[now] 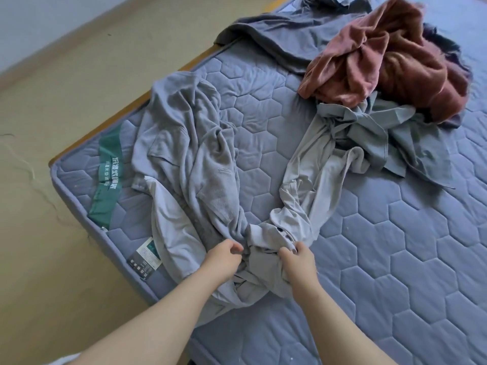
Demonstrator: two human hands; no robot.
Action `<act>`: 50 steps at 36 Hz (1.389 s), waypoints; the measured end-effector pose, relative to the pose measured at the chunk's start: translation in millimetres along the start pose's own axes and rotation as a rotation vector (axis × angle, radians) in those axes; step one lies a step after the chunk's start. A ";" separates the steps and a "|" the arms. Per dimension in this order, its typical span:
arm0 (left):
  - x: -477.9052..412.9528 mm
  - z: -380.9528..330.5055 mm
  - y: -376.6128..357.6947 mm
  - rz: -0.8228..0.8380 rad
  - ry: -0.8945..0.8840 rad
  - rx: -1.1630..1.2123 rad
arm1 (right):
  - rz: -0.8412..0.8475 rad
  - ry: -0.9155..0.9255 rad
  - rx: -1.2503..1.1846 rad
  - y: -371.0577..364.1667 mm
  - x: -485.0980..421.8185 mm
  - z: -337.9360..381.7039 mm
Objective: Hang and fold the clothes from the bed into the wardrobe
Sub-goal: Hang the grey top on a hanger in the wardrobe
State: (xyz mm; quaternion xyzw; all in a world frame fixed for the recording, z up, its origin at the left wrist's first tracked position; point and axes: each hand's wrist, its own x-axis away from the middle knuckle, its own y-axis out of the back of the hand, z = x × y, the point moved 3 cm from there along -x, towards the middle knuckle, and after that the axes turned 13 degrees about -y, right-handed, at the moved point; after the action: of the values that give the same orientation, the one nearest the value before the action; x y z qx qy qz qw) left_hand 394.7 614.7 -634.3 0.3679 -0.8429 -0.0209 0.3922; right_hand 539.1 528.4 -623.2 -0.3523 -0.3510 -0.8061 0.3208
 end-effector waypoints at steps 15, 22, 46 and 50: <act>146.1 -102.5 68.0 0.047 -0.423 0.305 | 0.399 0.273 -0.259 7.1 165.0 86.9; 205.8 -123.4 88.3 -0.005 -0.571 0.323 | 0.495 0.397 -0.181 2.1 246.7 97.4; 400.0 -159.6 97.9 -1.031 -0.855 0.490 | 0.440 0.843 -0.212 107.2 376.1 103.5; 421.6 -152.3 94.7 -1.028 -0.841 0.553 | 0.457 0.837 -0.243 121.9 383.8 105.4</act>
State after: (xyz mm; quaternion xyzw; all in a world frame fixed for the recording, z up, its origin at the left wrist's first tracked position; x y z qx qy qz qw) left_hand 262.7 453.9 -226.0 0.7647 -0.6173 -0.1286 -0.1327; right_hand 458.9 441.6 -224.2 -0.1009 -0.0090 -0.8227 0.5594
